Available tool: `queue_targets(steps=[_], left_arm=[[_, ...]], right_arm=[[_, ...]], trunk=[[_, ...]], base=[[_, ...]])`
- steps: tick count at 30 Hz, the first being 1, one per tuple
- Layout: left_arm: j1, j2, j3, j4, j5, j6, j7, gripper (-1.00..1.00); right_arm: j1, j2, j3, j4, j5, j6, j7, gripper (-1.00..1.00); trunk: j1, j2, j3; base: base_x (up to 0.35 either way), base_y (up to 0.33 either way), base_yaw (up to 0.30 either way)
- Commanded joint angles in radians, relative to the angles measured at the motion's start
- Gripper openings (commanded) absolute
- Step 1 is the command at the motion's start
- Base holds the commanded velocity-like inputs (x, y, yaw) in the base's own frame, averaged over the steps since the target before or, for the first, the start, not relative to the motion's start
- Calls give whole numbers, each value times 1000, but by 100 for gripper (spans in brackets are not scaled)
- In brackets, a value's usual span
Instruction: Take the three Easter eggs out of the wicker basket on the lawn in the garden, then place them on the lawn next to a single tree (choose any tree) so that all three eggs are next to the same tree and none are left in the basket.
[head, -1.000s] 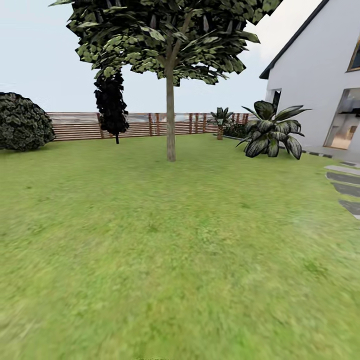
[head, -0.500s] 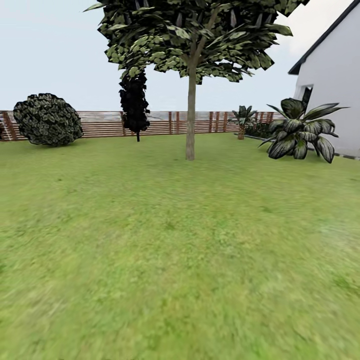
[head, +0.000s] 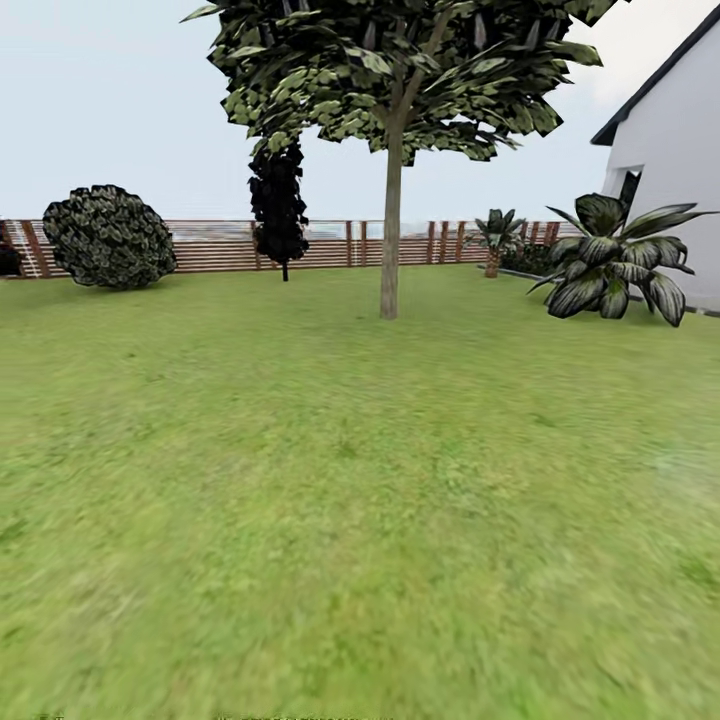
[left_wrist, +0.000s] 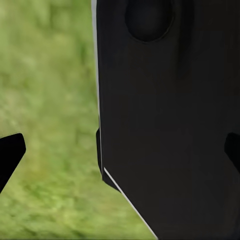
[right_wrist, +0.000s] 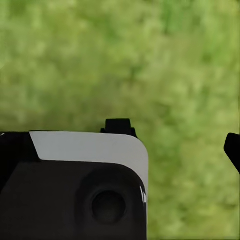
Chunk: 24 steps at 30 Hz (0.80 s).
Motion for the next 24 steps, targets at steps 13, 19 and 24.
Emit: queue_targets(steps=[13,19,24], left_arm=[[0,0,0,-1,0,-1,0,100],[0,0,0,0,0,-1,0,100],[0,0,0,0,0,-1,0,100]], right_arm=[[0,0,0,1,0,-5,0,100],[0,0,0,1,0,-4,0,100],[0,0,0,1,0,-5,0,100]], trunk=[[0,0,-16],[0,0,-21],[0,0,-23]], base=[[0,0,208],[0,0,250],[0,0,276]])
